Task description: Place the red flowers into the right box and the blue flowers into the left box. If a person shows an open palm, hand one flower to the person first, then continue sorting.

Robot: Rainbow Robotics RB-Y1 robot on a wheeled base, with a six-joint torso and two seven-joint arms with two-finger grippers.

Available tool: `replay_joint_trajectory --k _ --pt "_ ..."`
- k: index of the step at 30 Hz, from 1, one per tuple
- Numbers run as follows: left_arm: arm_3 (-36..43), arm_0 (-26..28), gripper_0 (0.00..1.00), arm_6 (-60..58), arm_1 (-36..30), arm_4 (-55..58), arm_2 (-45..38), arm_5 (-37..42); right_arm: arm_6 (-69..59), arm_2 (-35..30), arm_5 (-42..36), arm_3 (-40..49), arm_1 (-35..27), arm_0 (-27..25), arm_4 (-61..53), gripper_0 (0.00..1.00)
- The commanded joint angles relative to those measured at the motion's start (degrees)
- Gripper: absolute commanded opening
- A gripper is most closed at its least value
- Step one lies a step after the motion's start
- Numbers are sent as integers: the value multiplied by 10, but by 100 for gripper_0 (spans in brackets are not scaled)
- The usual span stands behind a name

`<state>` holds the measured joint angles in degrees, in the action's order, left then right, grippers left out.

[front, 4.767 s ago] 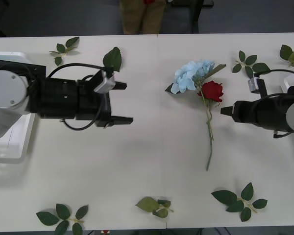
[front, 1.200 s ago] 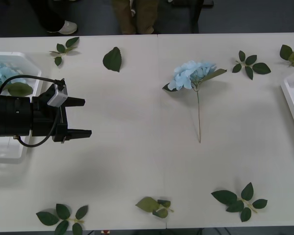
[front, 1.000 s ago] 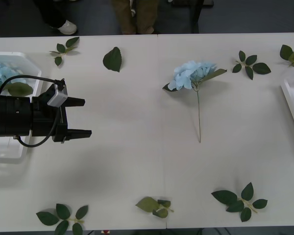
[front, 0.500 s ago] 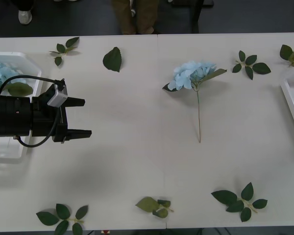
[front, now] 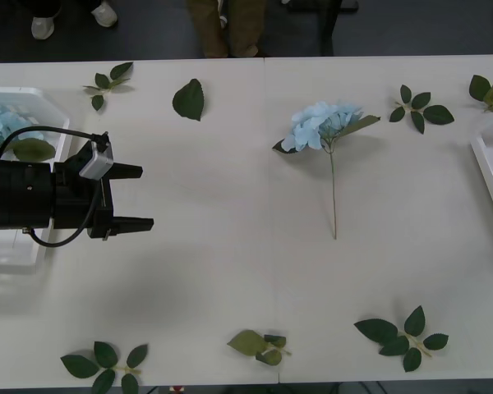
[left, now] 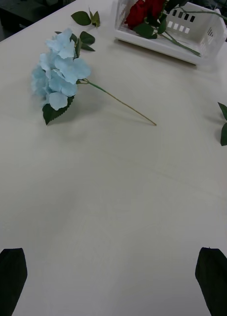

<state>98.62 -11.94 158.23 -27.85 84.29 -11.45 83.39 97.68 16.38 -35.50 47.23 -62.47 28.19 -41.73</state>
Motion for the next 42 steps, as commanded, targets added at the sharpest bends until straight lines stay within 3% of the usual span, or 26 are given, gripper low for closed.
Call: replay_joint_trajectory --k 1,8,14,23,32,37,42 --pt "16 10 100 -32 5 0 8 -6 16 -33 -91 56 0 15 -61 83" --pt "16 10 100 -32 5 0 8 -6 6 -108 -302 190 -1 14 -137 83" --pt "16 10 100 -32 5 0 8 -6 -4 -142 -366 296 2 15 -200 83" --pt "16 10 100 -32 5 0 8 -6 -76 -101 -306 396 80 13 -221 83" --pt "16 10 100 -32 5 0 8 -6 -159 58 -125 403 154 14 -149 83" --pt "16 10 100 -32 5 0 8 -6 -180 100 -97 403 192 13 -104 83" --pt "16 10 100 -32 5 0 8 -6 -186 103 -94 402 241 19 -56 83"
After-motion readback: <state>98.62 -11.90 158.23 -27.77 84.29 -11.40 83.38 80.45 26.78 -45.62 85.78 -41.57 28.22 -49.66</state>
